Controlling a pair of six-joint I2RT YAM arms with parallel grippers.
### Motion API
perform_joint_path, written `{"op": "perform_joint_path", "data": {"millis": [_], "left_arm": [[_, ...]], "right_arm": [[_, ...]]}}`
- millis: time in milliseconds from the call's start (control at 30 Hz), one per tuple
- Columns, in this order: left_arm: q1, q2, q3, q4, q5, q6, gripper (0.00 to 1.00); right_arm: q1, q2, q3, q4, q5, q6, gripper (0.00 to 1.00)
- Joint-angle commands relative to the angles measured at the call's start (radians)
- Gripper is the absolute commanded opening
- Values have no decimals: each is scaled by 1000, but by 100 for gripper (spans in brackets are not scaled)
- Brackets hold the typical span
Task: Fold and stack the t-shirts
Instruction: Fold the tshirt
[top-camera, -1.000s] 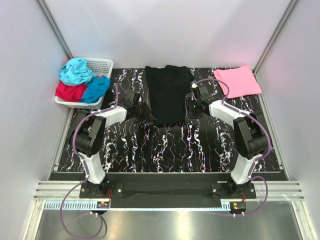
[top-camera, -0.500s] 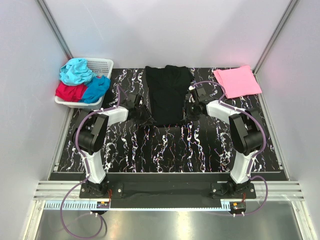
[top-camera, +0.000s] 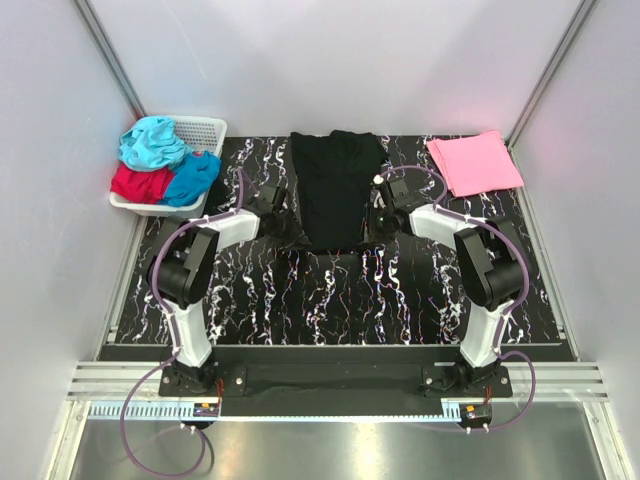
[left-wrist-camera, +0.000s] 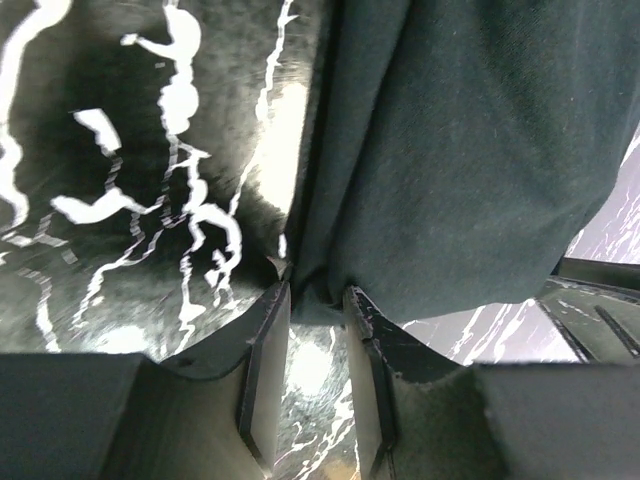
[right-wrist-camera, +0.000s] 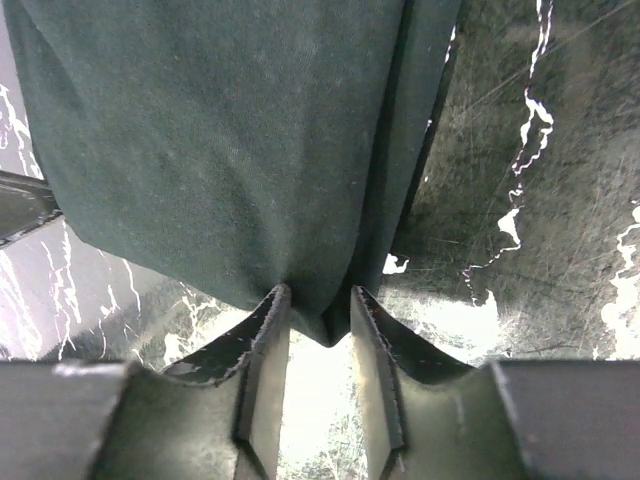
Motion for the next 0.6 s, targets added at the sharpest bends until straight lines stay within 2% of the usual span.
{"op": "perform_joint_path", "data": {"millis": [0, 67, 100, 133, 167, 233, 267, 567], "left_arm": [[-8, 33, 38, 45, 58, -11, 32], [-8, 45, 41, 57, 75, -24, 32], [-8, 45, 45, 59, 78, -24, 30], [-8, 50, 48, 60, 83, -25, 27], [-8, 48, 52, 59, 83, -25, 19], [-8, 44, 57, 50, 83, -24, 3], [-8, 37, 55, 42, 80, -22, 0], [-32, -139, 0, -30, -14, -14, 0]], "right_arm": [[9, 9, -11, 34, -24, 17, 37], [12, 9, -11, 31, -22, 17, 33], [12, 6, -11, 32, -24, 16, 20], [12, 6, -11, 32, -22, 17, 12], [12, 4, -11, 29, -21, 19, 2], [12, -1, -13, 26, -14, 22, 0], [13, -7, -17, 26, -11, 25, 0], [56, -126, -69, -37, 68, 42, 0]]}}
